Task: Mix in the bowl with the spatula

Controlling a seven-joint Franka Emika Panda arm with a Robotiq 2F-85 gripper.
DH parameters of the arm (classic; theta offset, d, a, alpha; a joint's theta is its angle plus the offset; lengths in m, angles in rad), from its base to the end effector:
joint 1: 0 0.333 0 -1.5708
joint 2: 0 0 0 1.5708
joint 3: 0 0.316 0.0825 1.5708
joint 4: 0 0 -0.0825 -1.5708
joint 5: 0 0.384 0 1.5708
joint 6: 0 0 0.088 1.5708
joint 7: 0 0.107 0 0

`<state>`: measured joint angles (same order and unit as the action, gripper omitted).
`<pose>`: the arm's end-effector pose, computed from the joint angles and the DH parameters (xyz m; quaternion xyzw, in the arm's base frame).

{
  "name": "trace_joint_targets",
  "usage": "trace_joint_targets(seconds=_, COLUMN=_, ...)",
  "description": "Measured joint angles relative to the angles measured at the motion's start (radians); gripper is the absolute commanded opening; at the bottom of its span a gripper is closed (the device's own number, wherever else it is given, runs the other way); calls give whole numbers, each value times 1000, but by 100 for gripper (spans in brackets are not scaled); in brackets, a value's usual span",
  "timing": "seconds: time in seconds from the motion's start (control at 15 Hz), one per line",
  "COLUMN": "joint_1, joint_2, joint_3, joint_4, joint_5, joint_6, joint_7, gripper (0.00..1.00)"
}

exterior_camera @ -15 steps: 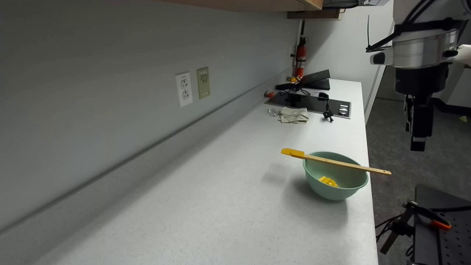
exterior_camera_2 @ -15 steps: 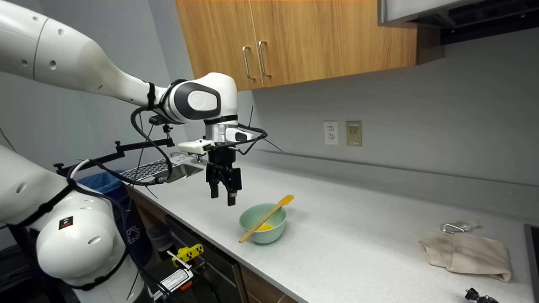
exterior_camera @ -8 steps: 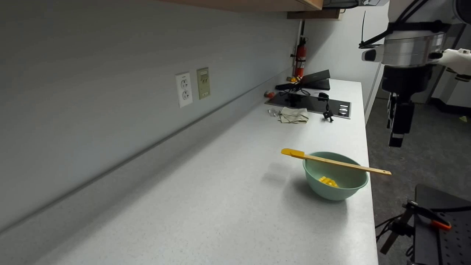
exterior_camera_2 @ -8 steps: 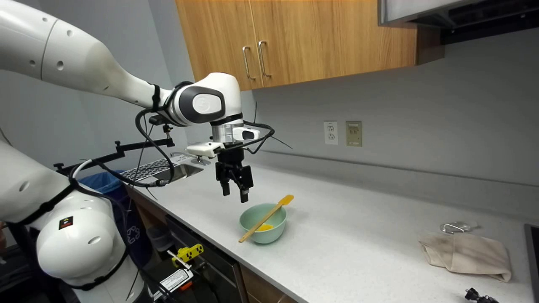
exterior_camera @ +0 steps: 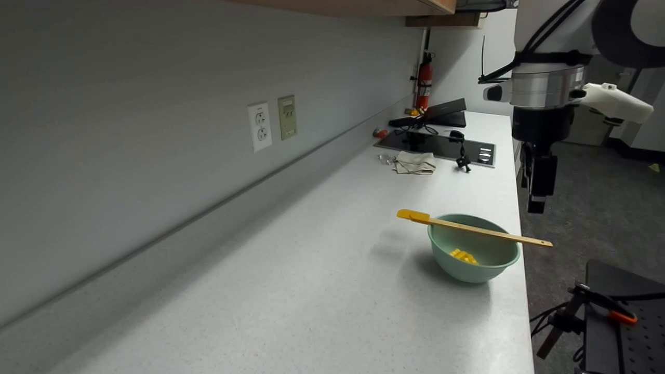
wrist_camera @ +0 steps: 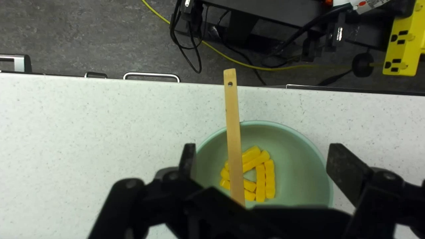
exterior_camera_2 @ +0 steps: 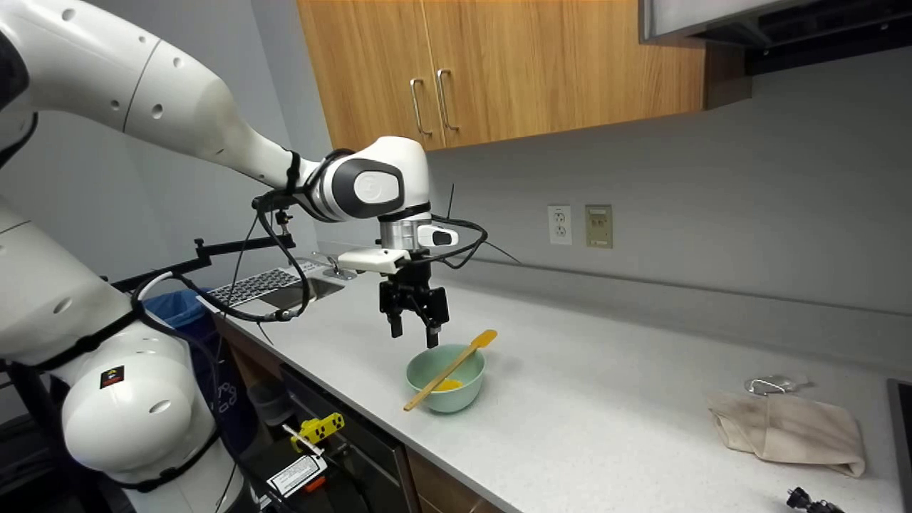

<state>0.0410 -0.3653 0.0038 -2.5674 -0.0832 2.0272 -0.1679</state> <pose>0.3908 0.0127 0.3771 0.9874 0.1269 -0.0893 0.0308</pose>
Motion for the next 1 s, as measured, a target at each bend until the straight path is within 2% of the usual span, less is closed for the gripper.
trace_joint_targets(seconds=0.33, joint_1=-9, joint_2=10, joint_3=-3, joint_4=-8, joint_5=-3, joint_6=0, joint_7=13, gripper=100)
trace_joint_targets(seconds=1.0, joint_1=16, joint_2=118, joint_3=-1, joint_4=40, joint_5=19, joint_6=59, joint_7=-112, gripper=100)
